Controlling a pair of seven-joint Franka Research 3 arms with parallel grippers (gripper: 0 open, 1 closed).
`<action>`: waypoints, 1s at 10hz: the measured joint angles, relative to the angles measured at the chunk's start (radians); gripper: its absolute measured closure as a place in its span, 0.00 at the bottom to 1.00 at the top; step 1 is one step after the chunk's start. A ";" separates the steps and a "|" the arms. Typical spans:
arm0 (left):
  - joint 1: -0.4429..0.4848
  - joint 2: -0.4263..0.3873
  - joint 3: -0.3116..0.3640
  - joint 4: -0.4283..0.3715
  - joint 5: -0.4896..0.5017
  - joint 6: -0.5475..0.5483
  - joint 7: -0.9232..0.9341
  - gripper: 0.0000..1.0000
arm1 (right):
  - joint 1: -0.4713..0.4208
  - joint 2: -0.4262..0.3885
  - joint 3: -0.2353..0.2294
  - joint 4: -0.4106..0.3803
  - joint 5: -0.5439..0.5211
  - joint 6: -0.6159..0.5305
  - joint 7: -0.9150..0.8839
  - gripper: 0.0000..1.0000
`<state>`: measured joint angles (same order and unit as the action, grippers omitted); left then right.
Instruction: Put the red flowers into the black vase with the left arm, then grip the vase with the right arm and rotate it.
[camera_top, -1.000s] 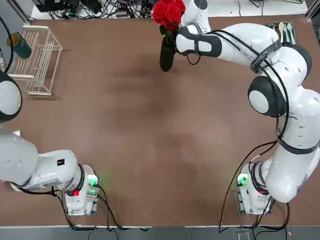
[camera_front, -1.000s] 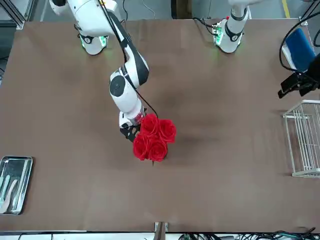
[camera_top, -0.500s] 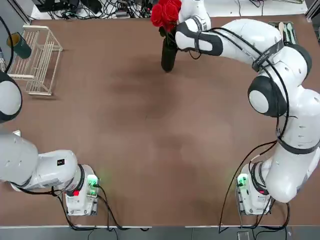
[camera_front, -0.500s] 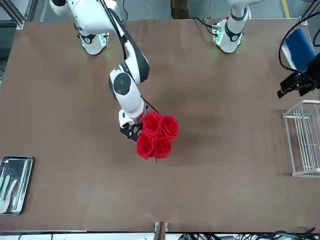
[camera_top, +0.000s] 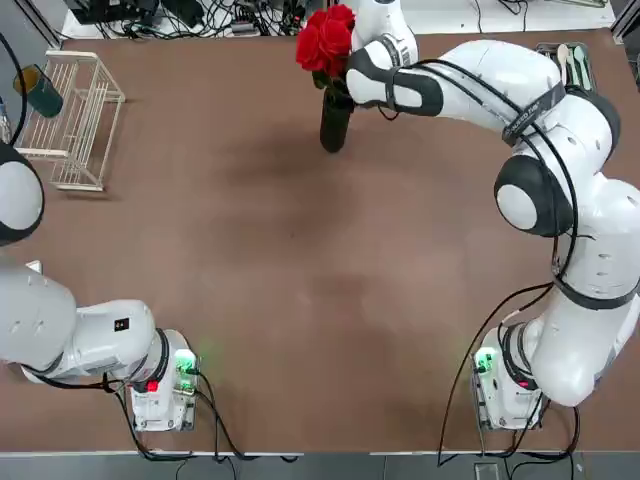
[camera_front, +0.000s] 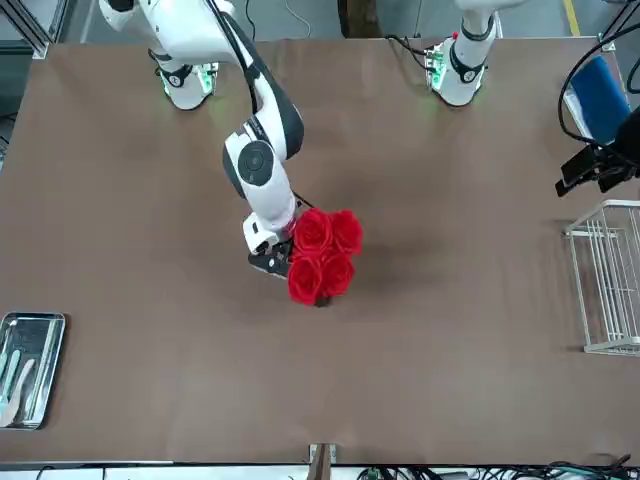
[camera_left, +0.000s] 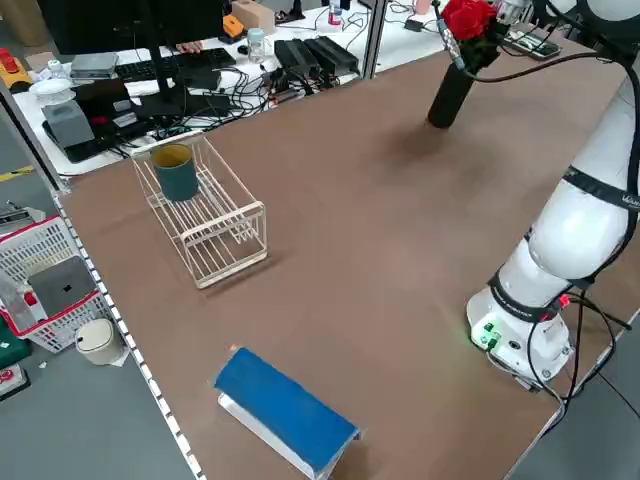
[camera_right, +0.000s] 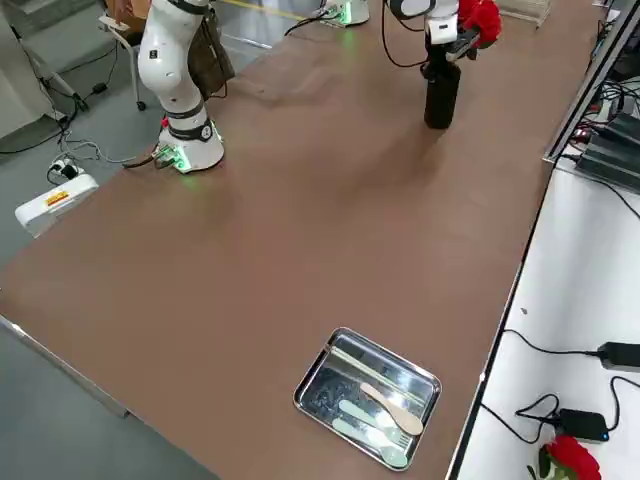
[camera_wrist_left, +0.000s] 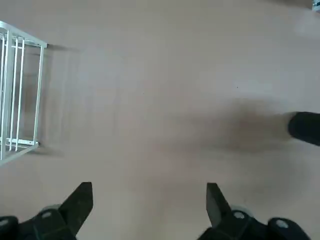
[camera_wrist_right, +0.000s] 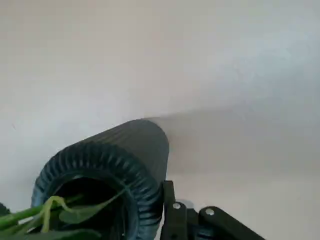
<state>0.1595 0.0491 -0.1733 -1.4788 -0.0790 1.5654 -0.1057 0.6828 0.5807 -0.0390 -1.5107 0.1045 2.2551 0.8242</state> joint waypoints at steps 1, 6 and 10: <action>0.000 0.000 -0.001 0.000 0.000 0.000 0.000 0.00 | 0.000 -0.001 0.000 0.005 -0.016 -0.027 -0.090 0.71; 0.000 0.000 -0.001 0.000 0.000 0.000 0.000 0.00 | -0.004 -0.022 -0.011 0.047 -0.119 -0.153 -0.740 0.71; -0.002 0.000 -0.003 0.000 0.000 0.000 0.000 0.00 | -0.010 -0.025 -0.013 0.058 -0.147 -0.156 -1.188 0.71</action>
<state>0.1577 0.0494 -0.1758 -1.4789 -0.0790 1.5655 -0.1057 0.6731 0.5561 -0.0521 -1.4525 -0.0430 2.0987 -0.3637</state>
